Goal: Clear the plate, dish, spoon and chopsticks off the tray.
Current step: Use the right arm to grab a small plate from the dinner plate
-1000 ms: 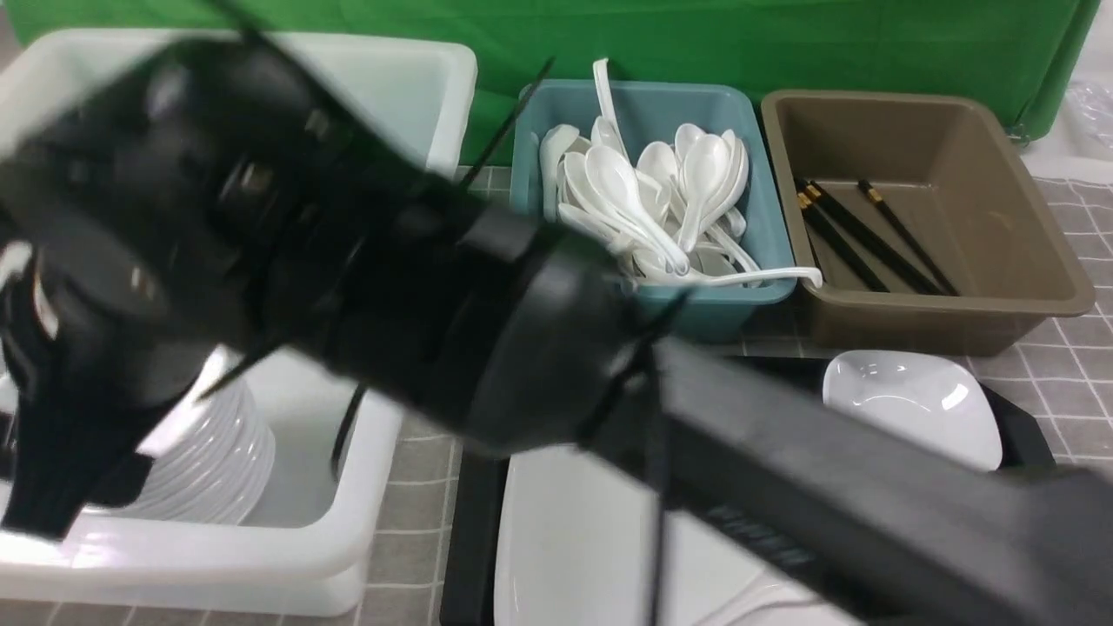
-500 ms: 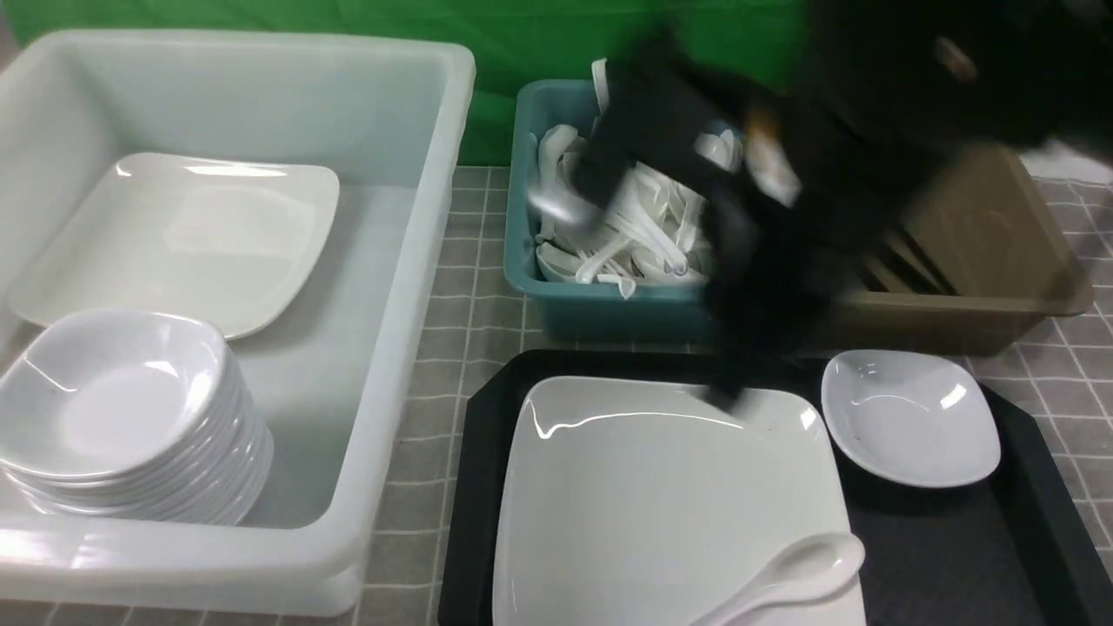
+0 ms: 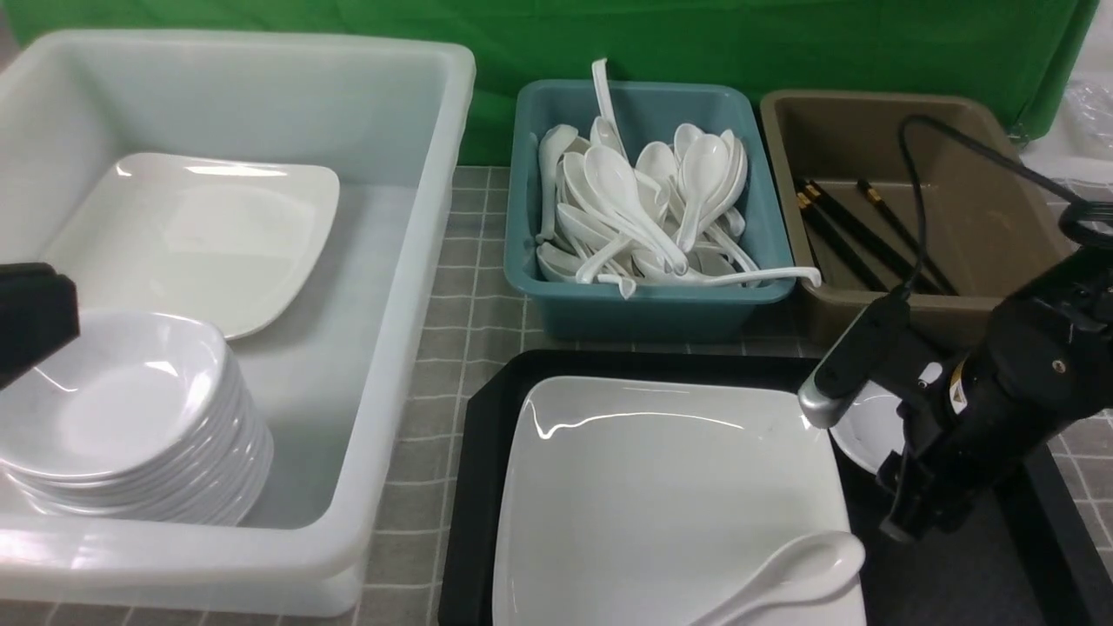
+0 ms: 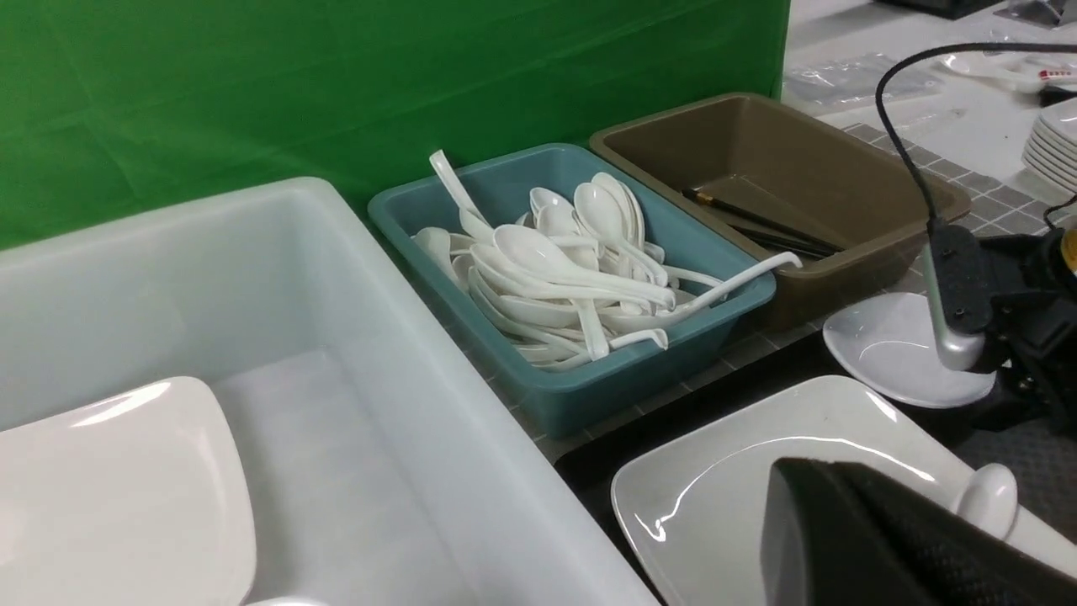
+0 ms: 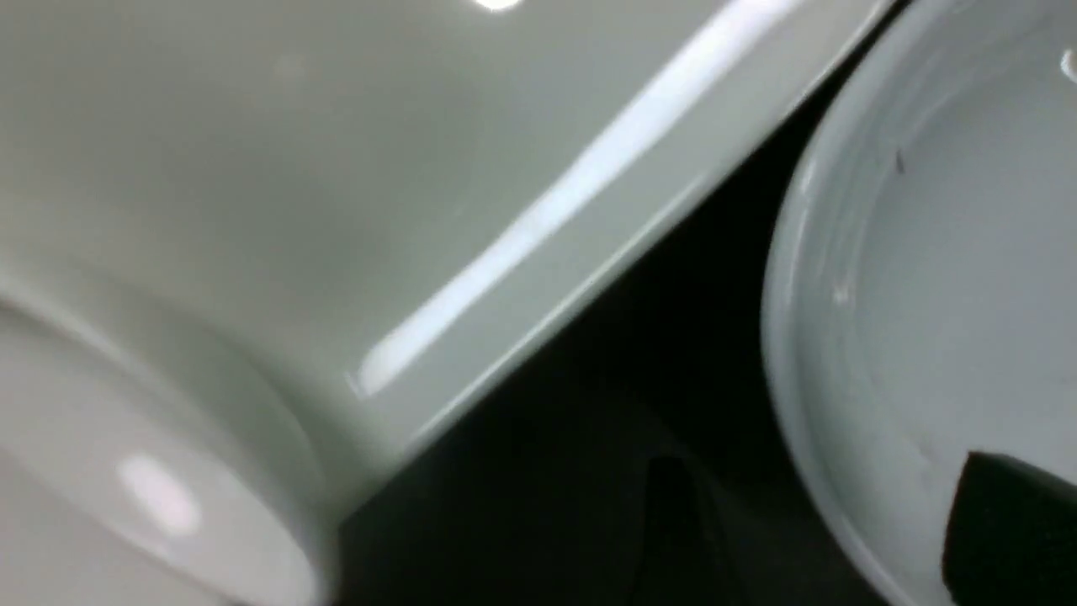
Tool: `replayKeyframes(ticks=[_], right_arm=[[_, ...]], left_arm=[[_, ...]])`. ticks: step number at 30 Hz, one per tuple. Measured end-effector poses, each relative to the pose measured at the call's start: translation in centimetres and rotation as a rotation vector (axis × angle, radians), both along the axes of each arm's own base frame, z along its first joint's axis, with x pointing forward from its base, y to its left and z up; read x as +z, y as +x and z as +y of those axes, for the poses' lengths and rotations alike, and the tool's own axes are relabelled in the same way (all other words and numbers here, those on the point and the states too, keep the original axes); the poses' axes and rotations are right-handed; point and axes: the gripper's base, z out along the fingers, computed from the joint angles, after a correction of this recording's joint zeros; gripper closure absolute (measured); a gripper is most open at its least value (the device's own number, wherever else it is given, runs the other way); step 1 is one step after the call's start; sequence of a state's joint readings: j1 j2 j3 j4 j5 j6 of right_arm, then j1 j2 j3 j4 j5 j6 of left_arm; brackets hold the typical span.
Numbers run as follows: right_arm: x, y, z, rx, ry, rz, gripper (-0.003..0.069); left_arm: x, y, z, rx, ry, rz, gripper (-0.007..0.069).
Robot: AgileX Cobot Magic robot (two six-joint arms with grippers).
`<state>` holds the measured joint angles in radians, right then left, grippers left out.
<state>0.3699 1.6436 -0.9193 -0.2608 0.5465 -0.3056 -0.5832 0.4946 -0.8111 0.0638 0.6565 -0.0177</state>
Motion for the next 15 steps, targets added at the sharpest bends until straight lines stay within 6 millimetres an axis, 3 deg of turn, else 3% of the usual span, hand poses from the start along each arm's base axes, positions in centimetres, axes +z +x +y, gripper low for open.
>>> replayKeyframes(ticks=[6, 9, 12, 13, 15], right_arm=[[-2.5, 1.3, 0.5, 0.101, -0.025, -0.012, 0.0221], [-2.6, 1.5, 0.5, 0.124, -0.041, -0.024, 0.0245], [-2.7, 1.6, 0.5, 0.135, -0.050, -0.027, 0.0302], [-2.8, 1.6, 0.4, 0.139, -0.056, -0.023, 0.0389], [-2.7, 1.6, 0.4, 0.150, -0.065, -0.023, 0.0447]], left_arm=[[0.0, 0.0, -0.1, -0.013, 0.010, -0.007, 0.0620], [0.0, 0.0, -0.1, -0.017, 0.021, -0.014, 0.0620], [0.0, 0.0, -0.1, -0.018, 0.023, -0.015, 0.0620], [0.0, -0.1, -0.1, -0.021, 0.019, -0.012, 0.0620], [0.0, -0.1, -0.1, -0.024, 0.019, -0.012, 0.0620]])
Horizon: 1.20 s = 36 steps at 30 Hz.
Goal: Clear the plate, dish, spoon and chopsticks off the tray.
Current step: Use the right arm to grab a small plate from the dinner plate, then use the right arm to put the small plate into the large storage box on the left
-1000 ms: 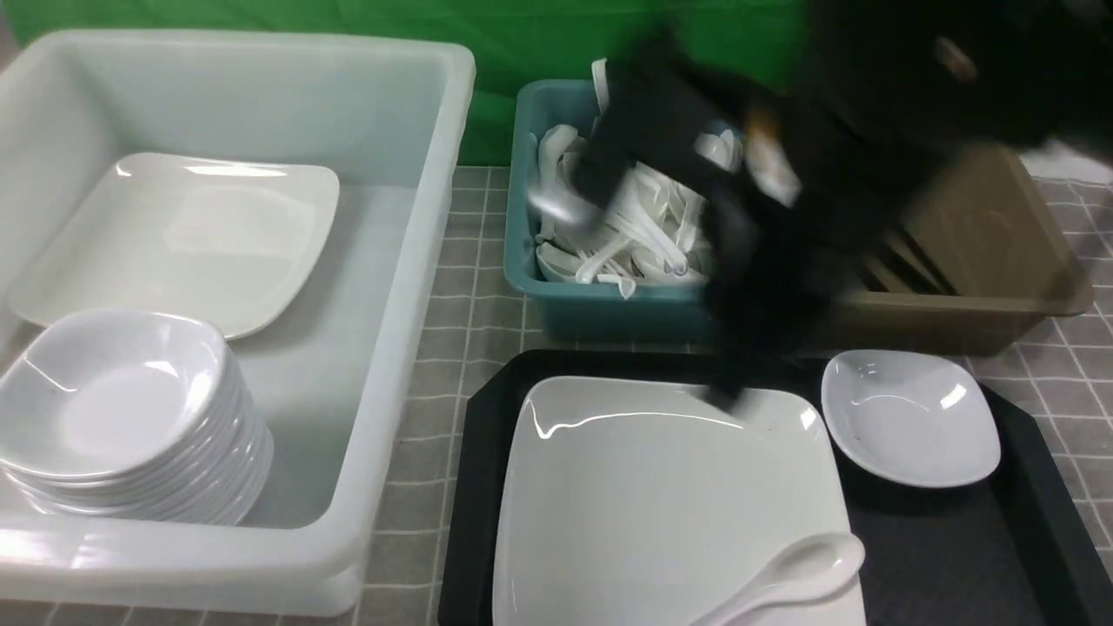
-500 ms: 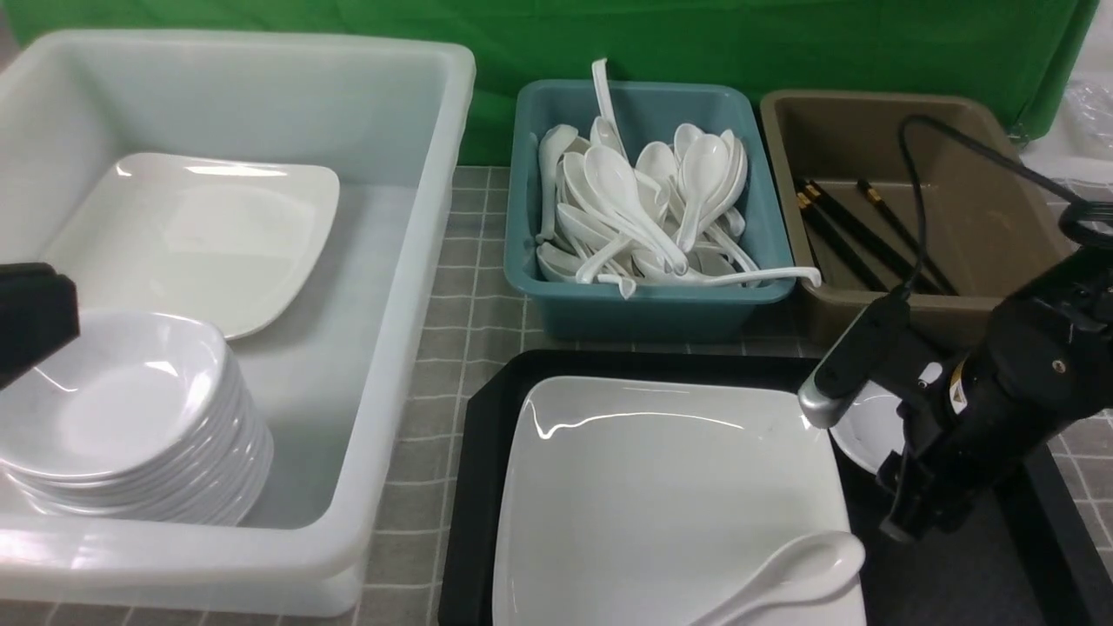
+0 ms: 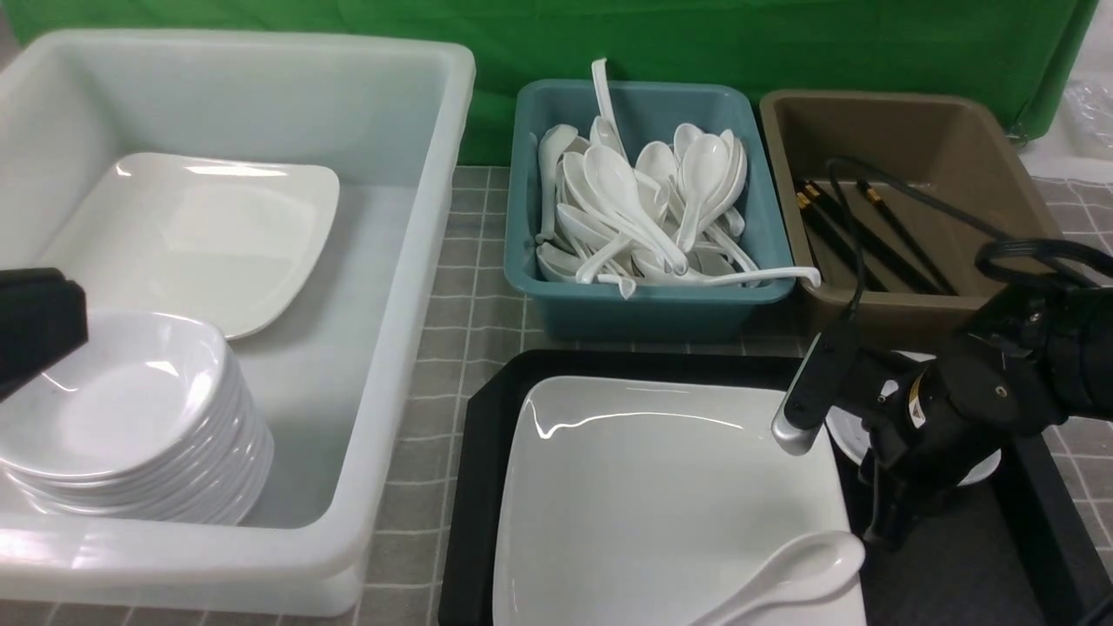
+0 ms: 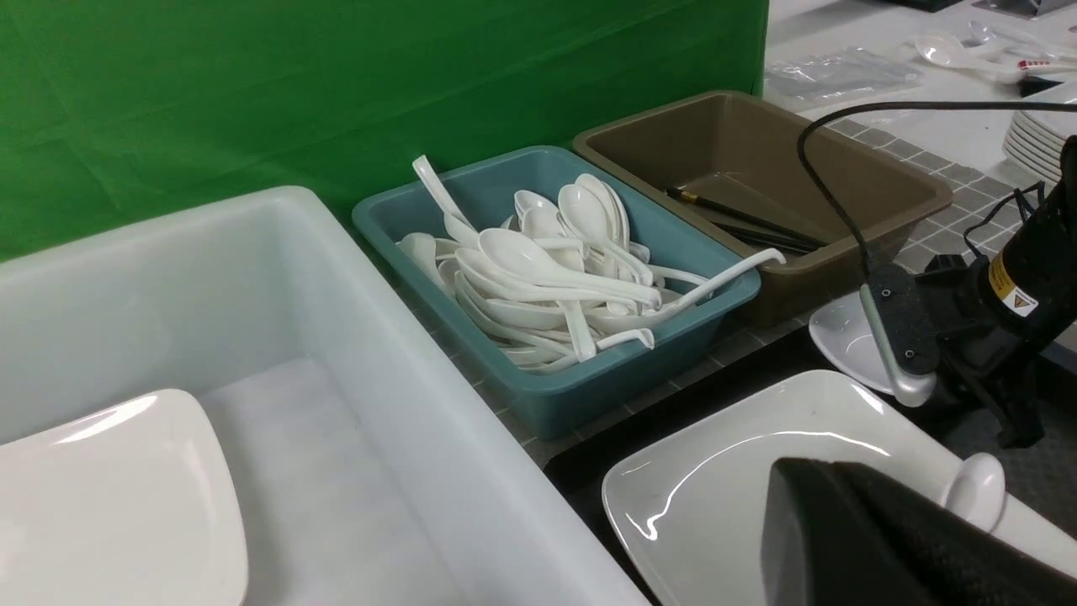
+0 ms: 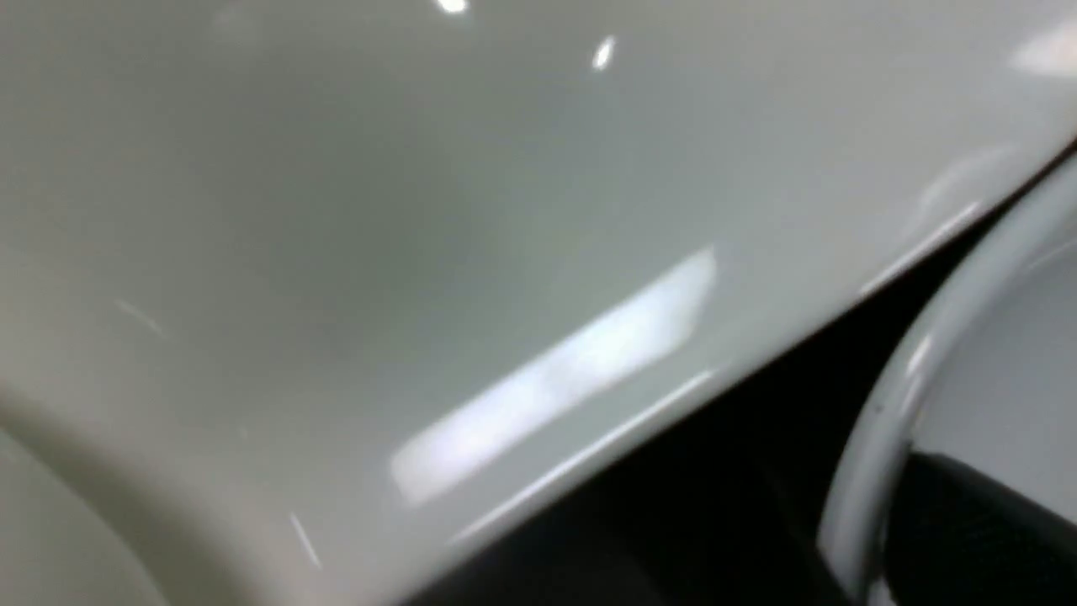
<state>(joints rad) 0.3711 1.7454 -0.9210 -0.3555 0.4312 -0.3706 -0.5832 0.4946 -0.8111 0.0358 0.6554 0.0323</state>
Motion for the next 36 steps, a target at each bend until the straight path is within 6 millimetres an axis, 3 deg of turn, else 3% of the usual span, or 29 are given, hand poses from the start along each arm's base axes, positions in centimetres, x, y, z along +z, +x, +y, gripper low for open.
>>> replayKeyframes(ticks=[3, 5, 8, 10, 13, 14, 15, 16, 18, 19, 20, 22, 25, 27, 30, 33, 34, 36], right_arm=[[1.0, -0.2, 0.1, 0.015, -0.013, -0.020, 0.0512], [2.8, -1.2, 0.7, 0.030, -0.033, -0.026, 0.0578], [5.0, -2.6, 1.9, 0.037, -0.030, -0.015, 0.0597], [9.0, -4.7, 4.1, 0.015, 0.007, -0.012, 0.0597], [12.3, -6.1, 6.3, 0.002, 0.088, -0.057, 0.0597], [15.8, -7.2, 8.6, 0.020, 0.189, -0.131, 0.0597], [16.1, -7.3, 8.9, 0.031, 0.199, -0.139, 0.0597], [19.0, -8.5, 11.7, 0.103, 0.304, -0.207, 0.0597], [22.1, -10.1, 15.5, 0.224, 0.439, -0.281, 0.0598], [22.2, -10.1, 16.0, 0.240, 0.451, -0.288, 0.0598], [23.9, -11.1, 18.6, 0.323, 0.529, -0.329, 0.0598], [25.2, -11.9, 22.5, 0.434, 0.596, -0.371, 0.0598], [24.7, -11.9, 27.9, 0.541, 0.620, -0.399, 0.0598], [24.1, -11.7, 29.6, 0.560, 0.616, -0.399, 0.0598], [20.0, -10.4, 34.8, 0.601, 0.581, -0.384, 0.0598], [17.1, -9.6, 37.6, 0.631, 0.556, -0.383, 0.0598], [17.1, -9.5, 37.7, 0.633, 0.558, -0.388, 0.0596], [15.0, -9.0, 39.1, 0.651, 0.530, -0.380, 0.0575]], left_arm=[[0.0, 0.0, 0.0, -0.004, 0.006, -0.004, 0.0620], [0.0, 0.0, 0.0, -0.007, 0.009, -0.005, 0.0620], [0.0, 0.0, 0.0, -0.008, 0.012, -0.004, 0.0620], [-0.1, 0.0, 0.0, -0.008, 0.016, 0.002, 0.0620], [-0.2, 0.0, 0.0, -0.005, 0.026, 0.008, 0.0620], [-0.4, 0.0, 0.2, 0.011, 0.060, 0.013, 0.0620], [-0.4, 0.0, 0.3, 0.018, 0.068, 0.015, 0.0620], [-0.6, -0.1, 0.9, 0.059, 0.085, 0.029, 0.0620], [-0.6, -0.7, 2.0, 0.137, 0.093, 0.041, 0.0620], [-0.5, -0.7, 2.1, 0.144, 0.090, 0.036, 0.0620], [-0.4, -1.6, 3.3, 0.197, 0.092, 0.027, 0.0620], [-0.4, -3.0, 4.6, 0.236, 0.073, 0.013, 0.0620], [-0.7, -5.3, 6.4, 0.269, 0.027, -0.017, 0.0620], [-0.9, -6.2, 7.0, 0.275, 0.007, -0.033, 0.0620], [-1.4, -8.2, 8.5, 0.292, -0.037, -0.067, 0.0620], [-1.9, -9.1, 9.1, 0.303, -0.052, -0.066, 0.0620], [-1.9, -9.1, 9.2, 0.303, -0.051, -0.065, 0.0620], [-2.0, -9.2, 9.2, 0.305, -0.051, -0.058, 0.0620]])
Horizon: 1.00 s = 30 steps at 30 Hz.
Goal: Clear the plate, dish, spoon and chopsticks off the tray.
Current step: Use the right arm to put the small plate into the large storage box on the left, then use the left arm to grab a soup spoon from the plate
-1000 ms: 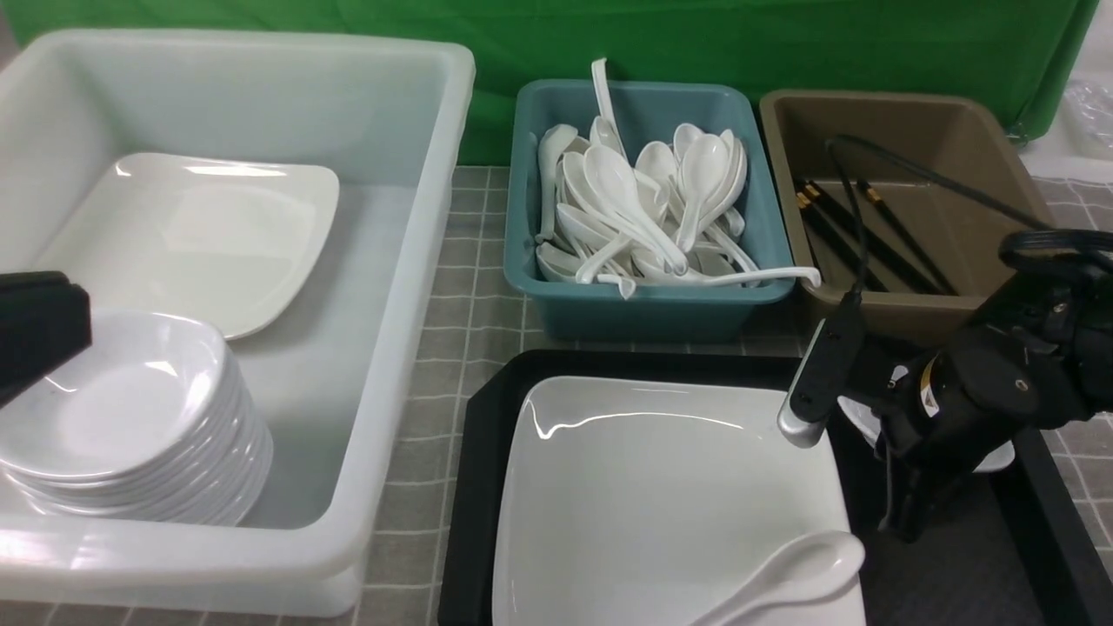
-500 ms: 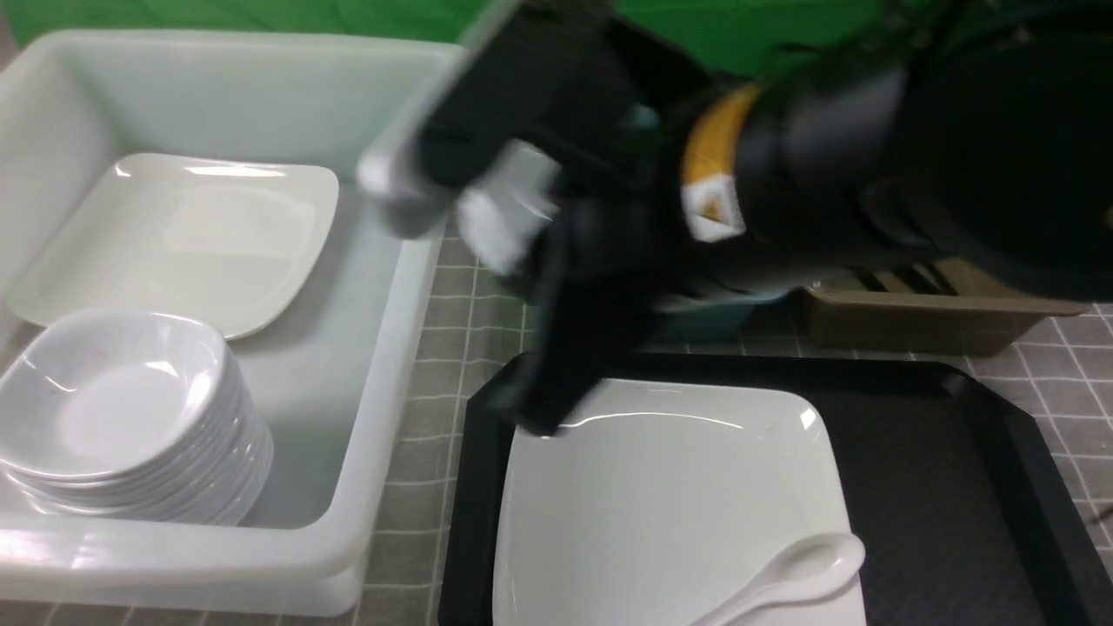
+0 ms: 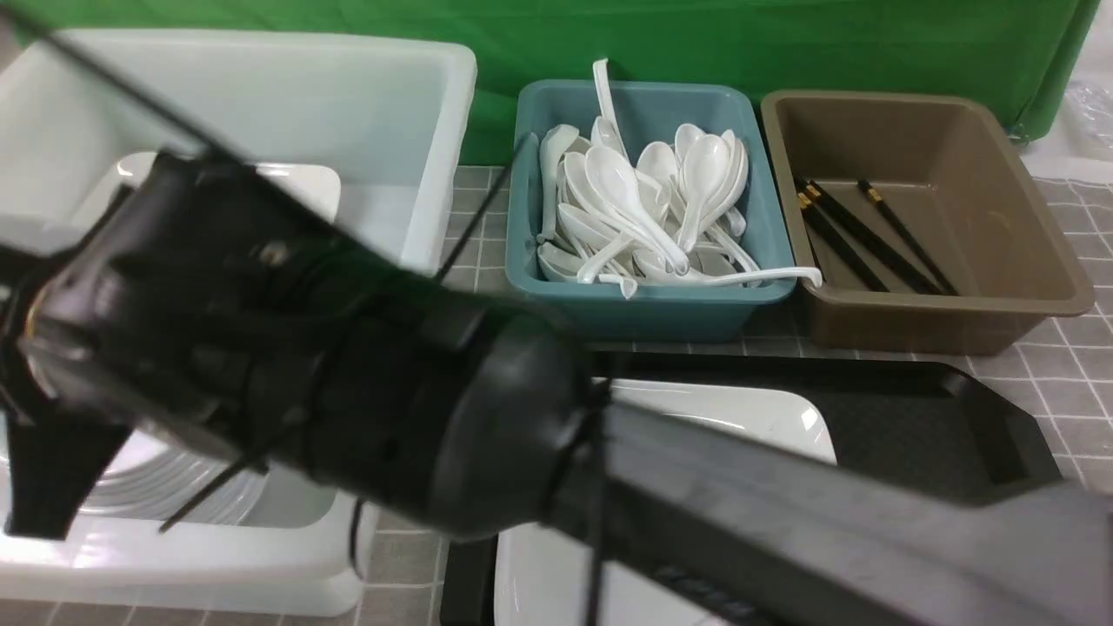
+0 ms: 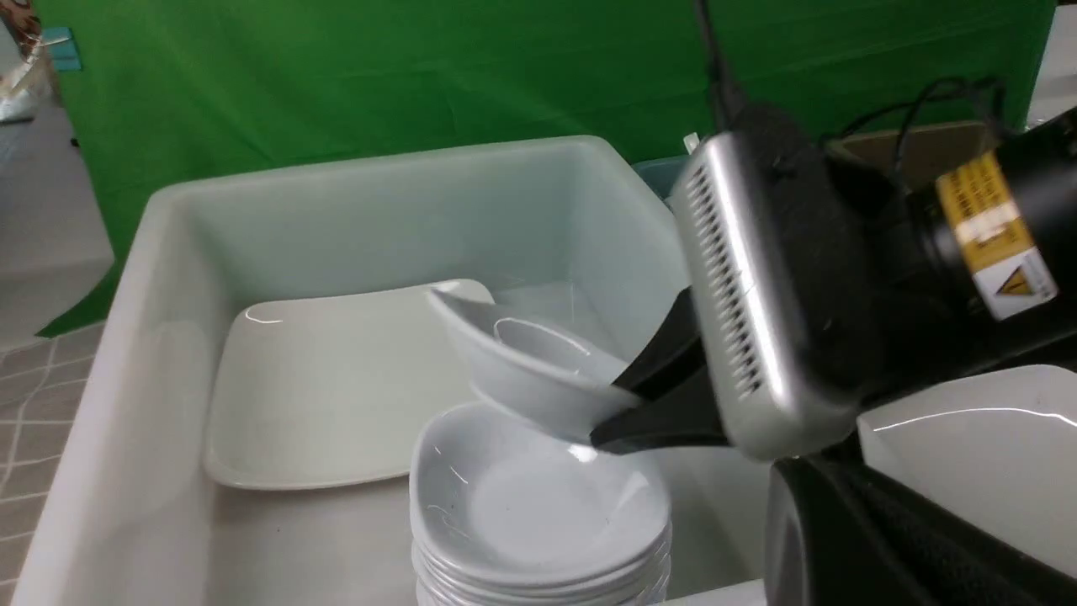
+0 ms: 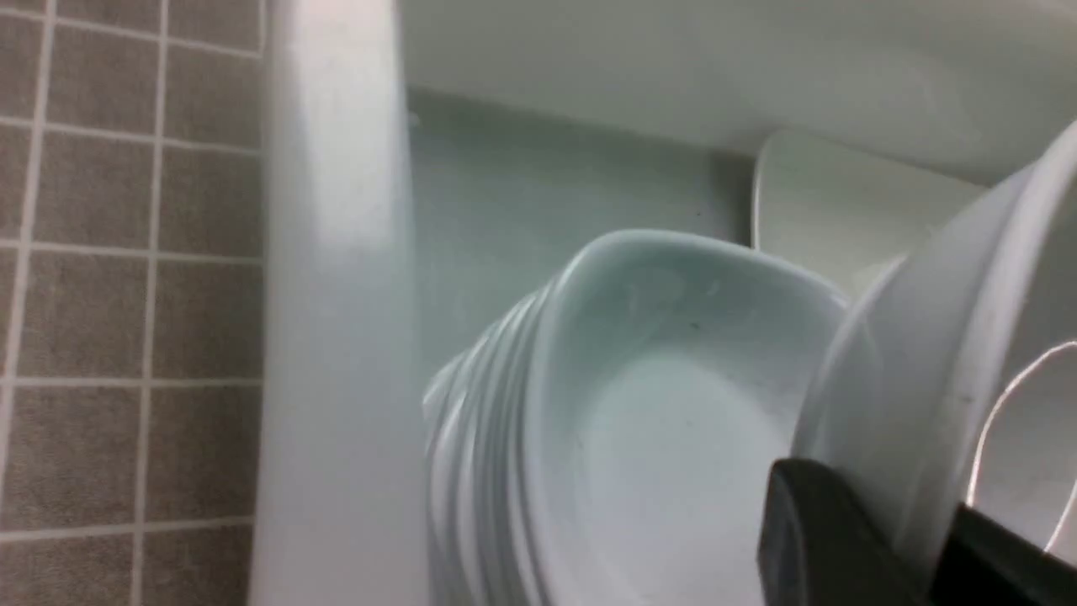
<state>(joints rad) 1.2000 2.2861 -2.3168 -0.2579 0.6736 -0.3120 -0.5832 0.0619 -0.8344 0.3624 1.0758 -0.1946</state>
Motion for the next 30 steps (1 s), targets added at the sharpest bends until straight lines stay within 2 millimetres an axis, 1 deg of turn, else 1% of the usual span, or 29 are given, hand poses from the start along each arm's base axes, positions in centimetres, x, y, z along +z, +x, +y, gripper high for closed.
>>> replayKeyframes(ticks=[1, 3, 4, 7, 8, 9, 10, 11, 13, 15, 16, 17, 18, 19, 20, 21, 22, 23, 24, 25, 26, 27, 28, 29, 30], right_arm=[[-0.5, 0.1, 0.2, 0.004, -0.011, -0.007, 0.0552], [-0.9, 0.2, 0.4, 0.008, -0.027, -0.009, 0.0466], [-1.0, 0.2, 0.3, 0.007, -0.035, -0.006, 0.0375], [-0.5, 0.1, -0.2, -0.005, -0.064, 0.002, 0.0193], [-0.5, 0.1, -0.2, -0.007, -0.068, 0.002, 0.0182], [-0.1, 0.0, -0.8, -0.020, -0.101, 0.015, 0.0117], [0.8, -0.3, -1.6, -0.033, -0.131, 0.028, 0.0086], [1.4, -0.6, -2.3, -0.047, -0.166, 0.045, 0.0078], [3.2, -1.1, -4.1, -0.079, -0.222, 0.077, 0.0095], [5.6, -1.7, -6.2, -0.123, -0.255, 0.112, 0.0152], [6.9, -1.9, -7.3, -0.148, -0.241, 0.122, 0.0183], [8.1, -1.9, -8.2, -0.170, -0.209, 0.127, 0.0238], [8.3, -1.8, -8.4, -0.176, -0.203, 0.128, 0.0248], [10.0, -1.8, -10.2, -0.215, -0.160, 0.140, 0.0335], [10.7, -1.7, -11.1, -0.237, -0.147, 0.147, 0.0379], [11.4, -1.4, -12.6, -0.277, -0.131, 0.164, 0.0430], [11.8, -1.4, -14.1, -0.315, -0.122, 0.184, 0.0473], [11.9, -1.4, -14.5, -0.329, -0.117, 0.192, 0.0480], [12.2, -1.2, -17.2, -0.400, -0.110, 0.225, 0.0519], [12.3, -1.5, -19.6, -0.456, -0.109, 0.251, 0.0536], [12.1, -1.9, -22.6, -0.526, -0.108, 0.280, 0.0543], [12.1, -2.0, -23.1, -0.539, -0.105, 0.287, 0.0543], [11.8, -2.6, -25.8, -0.591, -0.106, 0.304, 0.0543], [11.4, -3.3, -28.0, -0.640, -0.099, 0.324, 0.0543], [11.1, -3.8, -29.3, -0.675, -0.089, 0.339, 0.0543]], left_arm=[[0.0, 0.0, 0.0, -0.001, -0.001, 0.002, 0.0620], [0.0, 0.0, -0.1, -0.007, -0.008, 0.004, 0.0620], [0.1, 0.0, -0.1, -0.012, -0.013, -0.002, 0.0620], [0.4, 0.0, -0.2, -0.021, -0.023, -0.034, 0.0620], [0.4, 0.0, -0.3, -0.023, -0.025, -0.039, 0.0620], [0.6, 0.2, -0.4, -0.029, -0.027, -0.050, 0.0620], [0.8, 0.5, -0.7, -0.034, -0.022, -0.048, 0.0620], [0.9, 0.7, -0.8, -0.039, -0.017, -0.047, 0.0620], [1.1, 1.6, -1.6, -0.053, 0.000, -0.018, 0.0620], [1.3, 2.7, -2.5, -0.067, 0.016, 0.021, 0.0620], [1.4, 3.4, -3.1, -0.078, 0.023, 0.042, 0.0620], [1.5, 4.3, -3.7, -0.090, 0.030, 0.064, 0.0620], [1.6, 4.4, -3.9, -0.093, 0.029, 0.063, 0.0620], [1.7, 6.0, -5.2, -0.121, 0.045, 0.100, 0.0620], [1.8, 6.7, -5.9, -0.137, 0.054, 0.114, 0.0620], [1.8, 7.5, -6.7, -0.159, 0.068, 0.145, 0.0620], [1.8, 8.4, -7.5, -0.184, 0.079, 0.174, 0.0620], [1.7, 8.7, -7.8, -0.195, 0.086, 0.189, 0.0620], [1.6, 9.5, -8.6, -0.224, 0.109, 0.221, 0.0620], [1.5, 10.5, -9.6, -0.257, 0.127, 0.266, 0.0620], [1.3, 11.9, -11.0, -0.301, 0.151, 0.322, 0.0620], [1.3, 12.1, -11.2, -0.311, 0.165, 0.325, 0.0620], [1.2, 13.0, -12.1, -0.337, 0.171, 0.366, 0.0620], [1.1, 13.9, -13.1, -0.363, 0.180, 0.408, 0.0620], [1.1, 14.5, -13.6, -0.380, 0.187, 0.436, 0.0620]])
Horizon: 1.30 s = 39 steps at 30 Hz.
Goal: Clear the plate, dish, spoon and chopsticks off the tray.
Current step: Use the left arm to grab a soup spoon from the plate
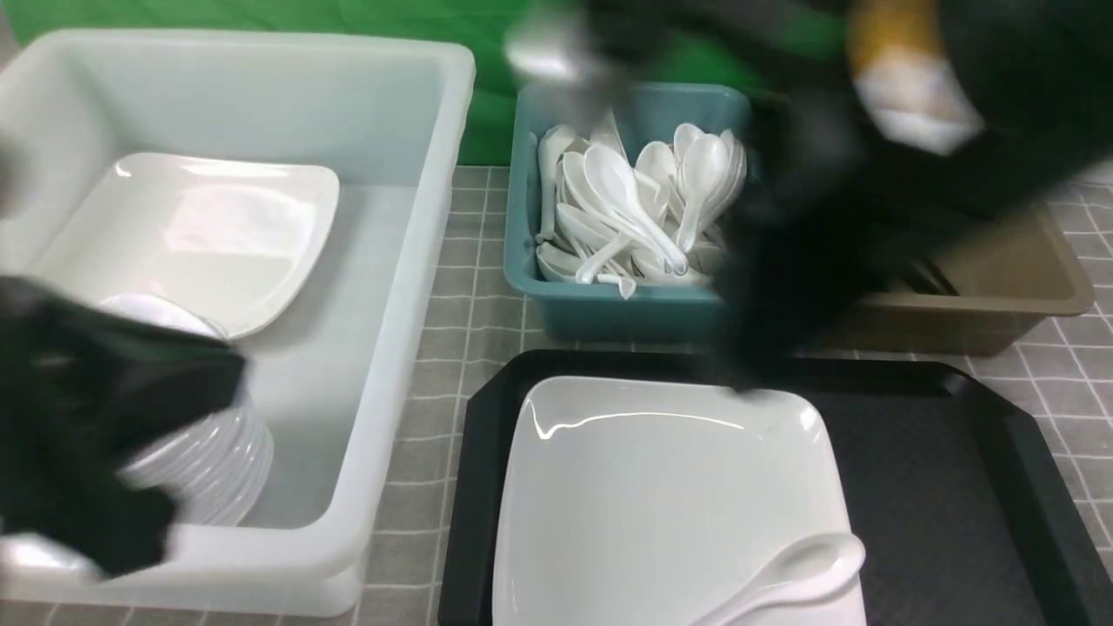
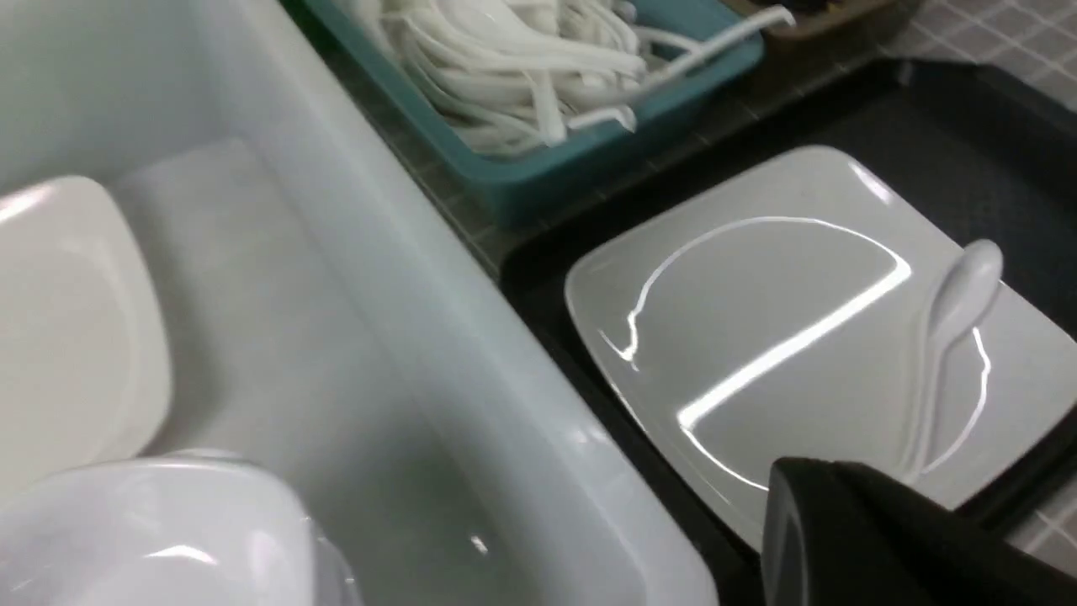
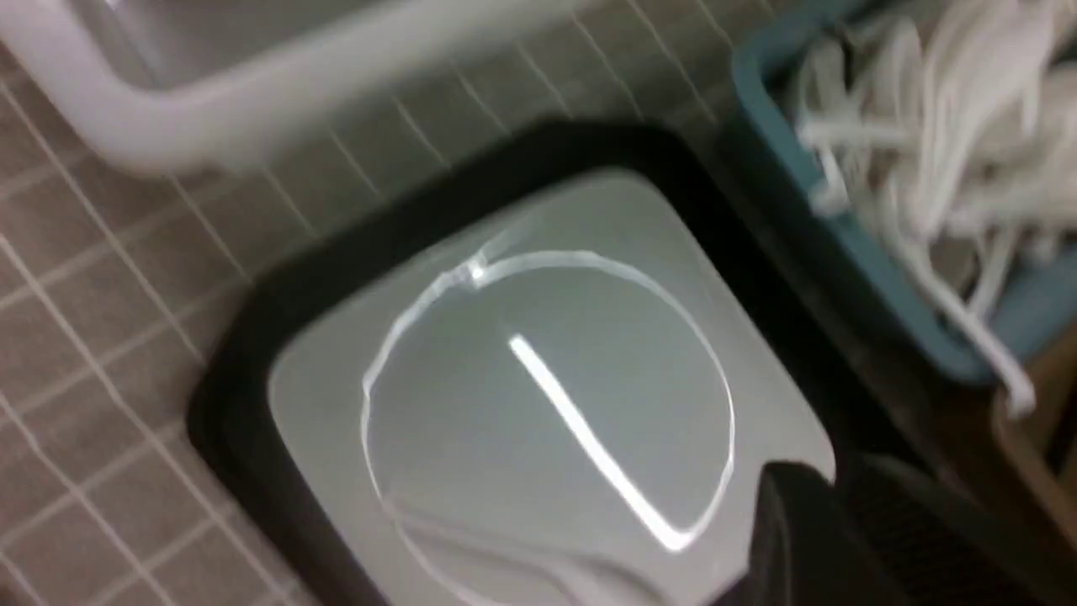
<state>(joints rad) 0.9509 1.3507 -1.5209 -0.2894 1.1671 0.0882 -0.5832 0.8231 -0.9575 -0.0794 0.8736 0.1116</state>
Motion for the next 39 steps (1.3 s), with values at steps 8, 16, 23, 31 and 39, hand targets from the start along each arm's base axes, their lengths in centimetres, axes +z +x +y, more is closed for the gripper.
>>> replayKeyframes(ticks=[8, 16, 23, 31, 39], right_arm=[[-5.8, -7.0, -11.8, -0.238, 0.173, -0.002, 0.0522], [-7.8, -11.5, -16.6, -0.249, 0.381, -0.082, 0.0515], [-7.6, -12.1, -17.2, -0.247, 0.413, -0.098, 0.0513], [-7.8, -12.2, -17.2, -0.249, 0.403, -0.089, 0.0496], [-8.2, -12.1, -17.2, -0.250, 0.390, -0.081, 0.0484]], left_arm=[[-4.7, 8.8, -8.4, -0.179, 0.113, 0.275, 0.0620], [-12.0, 9.6, -19.2, -0.429, 0.317, 0.405, 0.0604], [-16.2, 10.5, -23.5, -0.494, 0.417, 0.415, 0.0421], [-21.0, 11.5, -24.4, -0.494, 0.504, 0.464, 0.0200], [-21.6, 12.3, -24.9, -0.490, 0.491, 0.386, 0.0257]])
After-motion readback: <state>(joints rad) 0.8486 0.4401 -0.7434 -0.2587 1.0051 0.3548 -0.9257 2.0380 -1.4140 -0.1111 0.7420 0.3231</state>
